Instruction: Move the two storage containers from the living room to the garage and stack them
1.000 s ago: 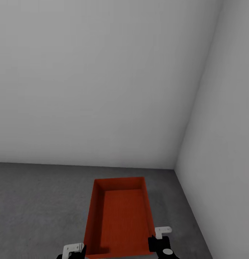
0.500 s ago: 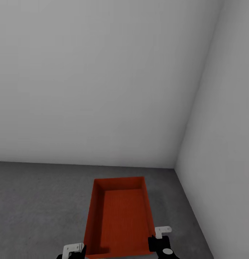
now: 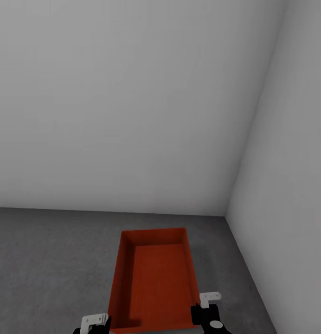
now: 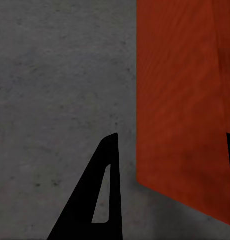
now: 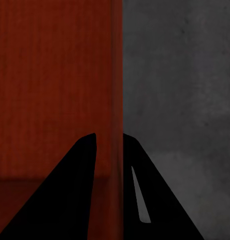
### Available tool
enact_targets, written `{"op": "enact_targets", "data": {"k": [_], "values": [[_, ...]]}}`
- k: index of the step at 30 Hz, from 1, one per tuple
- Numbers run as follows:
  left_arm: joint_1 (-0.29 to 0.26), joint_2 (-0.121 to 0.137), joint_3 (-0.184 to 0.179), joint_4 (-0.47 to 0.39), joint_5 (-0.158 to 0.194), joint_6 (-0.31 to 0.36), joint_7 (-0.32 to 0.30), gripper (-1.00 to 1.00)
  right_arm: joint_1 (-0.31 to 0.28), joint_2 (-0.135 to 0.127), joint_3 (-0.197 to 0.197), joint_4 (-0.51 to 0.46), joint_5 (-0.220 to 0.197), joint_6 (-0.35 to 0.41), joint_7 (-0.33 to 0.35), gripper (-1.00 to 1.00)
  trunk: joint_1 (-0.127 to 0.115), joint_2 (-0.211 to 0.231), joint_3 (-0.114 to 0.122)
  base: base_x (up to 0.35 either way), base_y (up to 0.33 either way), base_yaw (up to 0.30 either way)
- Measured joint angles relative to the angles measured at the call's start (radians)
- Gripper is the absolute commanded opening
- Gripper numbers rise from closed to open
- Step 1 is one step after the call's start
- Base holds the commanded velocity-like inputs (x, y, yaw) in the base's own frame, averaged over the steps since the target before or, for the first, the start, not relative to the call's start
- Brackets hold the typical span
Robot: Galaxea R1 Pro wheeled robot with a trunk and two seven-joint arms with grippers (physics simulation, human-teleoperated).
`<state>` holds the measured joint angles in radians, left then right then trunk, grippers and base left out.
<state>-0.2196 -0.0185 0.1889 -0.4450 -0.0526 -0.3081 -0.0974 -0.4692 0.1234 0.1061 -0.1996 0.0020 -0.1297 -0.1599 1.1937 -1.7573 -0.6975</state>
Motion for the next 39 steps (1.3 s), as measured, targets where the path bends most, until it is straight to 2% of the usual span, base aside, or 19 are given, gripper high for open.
{"op": "enact_targets", "data": {"k": [6, 15, 19, 26, 33, 39], "values": [[0.000, 0.000, 0.001, 0.000, 0.000, 0.000, 0.000, -1.00, 0.000, 0.000, 0.001, 0.000, -0.002, 0.000, 0.000, -1.00, 0.000, 0.000, 0.000, 0.000, 0.000, 0.000], [0.000, 0.000, 0.000, 0.000, 0.000, 0.000, 0.000, -1.00, 0.000, 0.000, 0.001, 0.001, -0.002, 0.000, 0.000, -1.00, 0.035, -0.063, -0.028, 0.000, 0.000, 0.000], [0.000, 0.000, 0.000, 0.000, 0.000, 0.000, 0.000, -1.00, 0.000, 0.000, 0.000, 0.000, -0.001, 0.000, 0.000, -1.00, 0.035, -0.063, -0.028, 0.000, 0.000, 0.000], [0.000, 0.000, 0.000, 0.000, 0.000, 0.000, 0.000, -1.00, 0.000, 0.000, 0.000, 0.001, -0.001, 0.000, 0.000, -1.00, 0.061, -0.112, -0.050, 0.000, 0.000, 0.000], [0.000, 0.000, 0.000, 0.000, 0.000, 0.000, 0.000, -1.00, 0.000, 0.000, 0.001, 0.001, -0.003, 0.000, 0.000, -1.00, 0.061, -0.112, -0.050, 0.000, 0.000, 0.000], [0.000, 0.000, 0.000, 0.000, 0.000, 0.000, 0.000, -1.00, 0.000, 0.000, -0.001, 0.000, 0.001, 0.000, 0.000, -1.00, 0.084, -0.154, -0.069, 0.000, 0.000, 0.000]]}}
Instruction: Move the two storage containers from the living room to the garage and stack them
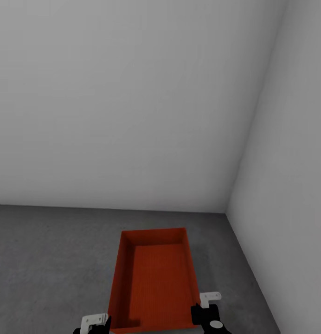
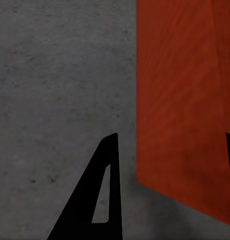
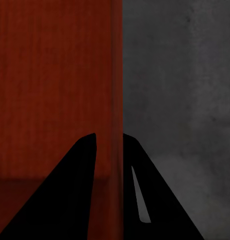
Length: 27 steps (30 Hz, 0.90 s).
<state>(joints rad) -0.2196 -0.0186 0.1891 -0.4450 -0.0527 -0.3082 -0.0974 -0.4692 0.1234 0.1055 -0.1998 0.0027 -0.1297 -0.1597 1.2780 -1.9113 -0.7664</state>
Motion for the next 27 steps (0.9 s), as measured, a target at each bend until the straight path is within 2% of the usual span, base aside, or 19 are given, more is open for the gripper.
{"op": "enact_targets", "data": {"k": [7, 27], "values": [[0.000, 0.000, 0.000, 0.000, 0.000, 0.000, 0.000, -1.00, 0.000, 0.000, 0.002, 0.002, -0.003, 0.000, 0.000, -1.00, 0.027, -0.049, -0.022, 0.000, 0.000, 0.000], [0.000, 0.000, 0.000, 0.000, 0.000, -0.001, 0.000, -1.00, 0.000, 0.000, 0.002, 0.001, -0.003, 0.000, 0.000, -1.00, 0.027, -0.049, -0.051, 0.000, 0.000, 0.000]]}}
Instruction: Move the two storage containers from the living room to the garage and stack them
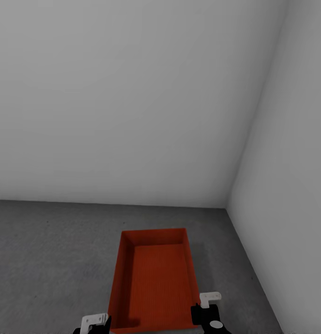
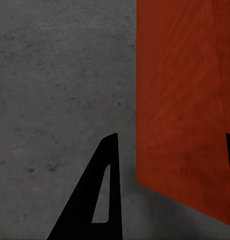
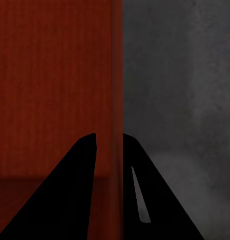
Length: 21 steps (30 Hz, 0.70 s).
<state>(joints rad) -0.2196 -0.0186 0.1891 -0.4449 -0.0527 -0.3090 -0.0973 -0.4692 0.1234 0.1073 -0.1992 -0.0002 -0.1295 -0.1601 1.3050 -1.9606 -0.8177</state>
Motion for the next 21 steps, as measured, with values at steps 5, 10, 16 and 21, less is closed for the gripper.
{"op": "enact_targets", "data": {"k": [5, 10, 16, 21], "values": [[0.000, 0.000, 0.000, 0.000, 0.000, 0.000, 0.000, -1.00, 0.000, 0.000, -0.001, 0.000, 0.001, 0.000, 0.000, -1.00, 0.000, 0.000, -0.008, 0.000, 0.000, 0.000], [0.000, 0.000, 0.000, 0.000, 0.000, 0.000, 0.000, -1.00, 0.000, 0.000, -0.001, -0.001, 0.003, 0.000, 0.000, -1.00, 0.000, 0.000, -0.016, 0.000, 0.000, 0.000], [0.000, 0.000, 0.000, 0.000, 0.000, 0.000, 0.000, -1.00, 0.000, 0.000, -0.002, -0.002, 0.004, 0.000, 0.000, -1.00, 0.000, 0.000, -0.025, 0.000, 0.000, 0.000], [0.000, 0.000, 0.000, 0.000, 0.000, 0.000, 0.000, -1.00, 0.000, 0.000, -0.002, -0.003, 0.005, 0.000, 0.000, -1.00, 0.000, 0.000, -0.033, 0.000, 0.000, 0.000]]}}
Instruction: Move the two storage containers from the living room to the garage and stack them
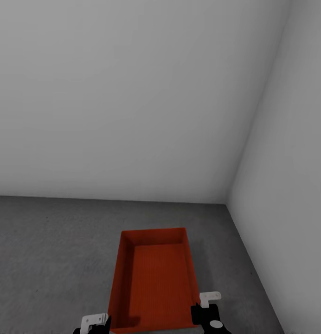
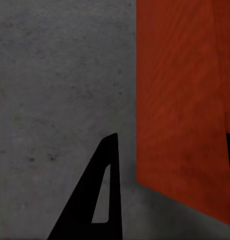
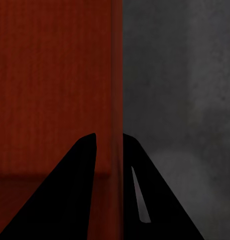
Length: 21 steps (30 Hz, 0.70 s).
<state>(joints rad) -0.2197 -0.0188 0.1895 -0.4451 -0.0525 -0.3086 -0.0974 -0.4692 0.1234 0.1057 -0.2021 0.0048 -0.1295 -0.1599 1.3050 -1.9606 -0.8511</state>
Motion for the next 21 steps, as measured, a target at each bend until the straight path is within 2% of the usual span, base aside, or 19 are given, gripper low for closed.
{"op": "enact_targets", "data": {"k": [21], "values": [[0.000, 0.000, 0.000, 0.000, 0.000, 0.000, 0.000, -1.00, 0.000, 0.000, -0.001, -0.001, 0.001, 0.000, 0.000, -1.00, 0.000, 0.000, -0.028, 0.000, 0.000, 0.000]]}}
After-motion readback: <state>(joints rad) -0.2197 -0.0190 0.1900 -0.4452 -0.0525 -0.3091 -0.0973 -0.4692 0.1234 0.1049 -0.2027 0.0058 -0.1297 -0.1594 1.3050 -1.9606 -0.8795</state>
